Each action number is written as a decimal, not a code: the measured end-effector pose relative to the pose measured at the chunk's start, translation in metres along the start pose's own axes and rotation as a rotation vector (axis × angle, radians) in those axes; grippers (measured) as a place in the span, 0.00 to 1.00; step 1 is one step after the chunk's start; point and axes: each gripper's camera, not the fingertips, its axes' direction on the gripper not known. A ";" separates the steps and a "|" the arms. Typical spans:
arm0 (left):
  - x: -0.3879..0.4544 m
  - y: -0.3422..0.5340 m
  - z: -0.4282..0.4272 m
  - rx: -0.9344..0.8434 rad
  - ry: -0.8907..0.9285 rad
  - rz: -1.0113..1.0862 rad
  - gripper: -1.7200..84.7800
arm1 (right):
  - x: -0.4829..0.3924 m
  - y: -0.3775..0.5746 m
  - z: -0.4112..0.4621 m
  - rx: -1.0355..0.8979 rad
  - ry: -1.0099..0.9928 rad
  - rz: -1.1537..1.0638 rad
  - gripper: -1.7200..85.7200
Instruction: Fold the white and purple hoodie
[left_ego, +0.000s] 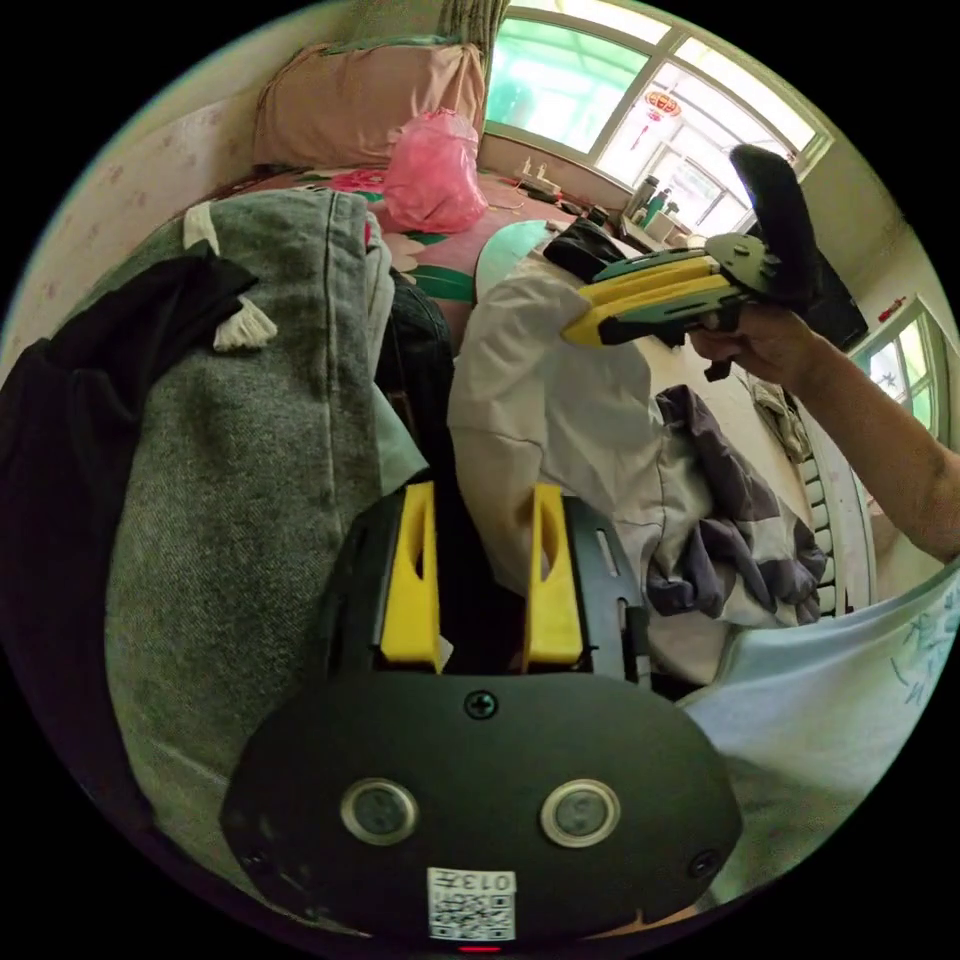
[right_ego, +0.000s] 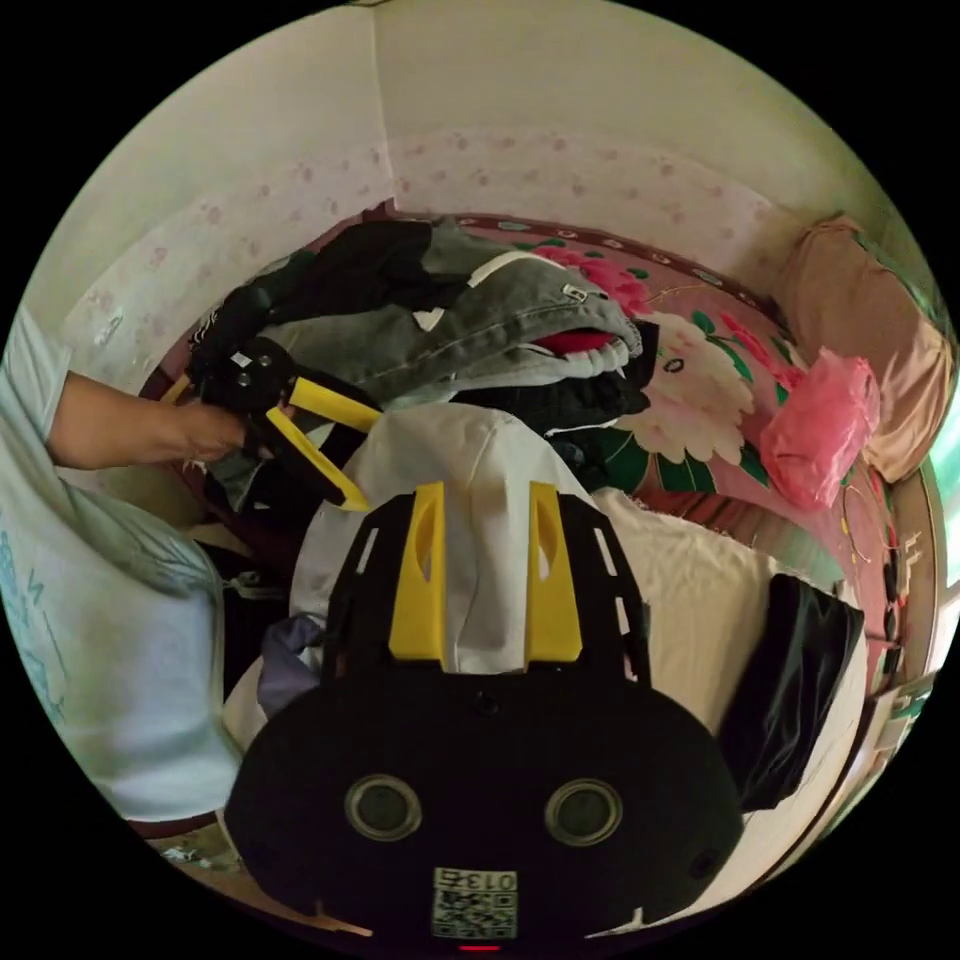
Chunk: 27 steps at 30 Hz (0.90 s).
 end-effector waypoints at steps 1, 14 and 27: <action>-0.003 0.001 -0.004 0.007 0.028 0.024 0.07 | 0.004 -0.002 0.003 -0.020 -0.017 0.016 0.05; 0.123 0.004 -0.107 0.130 0.317 0.509 0.02 | -0.055 0.133 -0.158 0.218 0.171 -0.016 0.03; 0.405 0.089 0.050 -0.258 0.291 1.226 0.06 | -0.145 0.466 -0.140 -0.027 0.295 0.688 0.03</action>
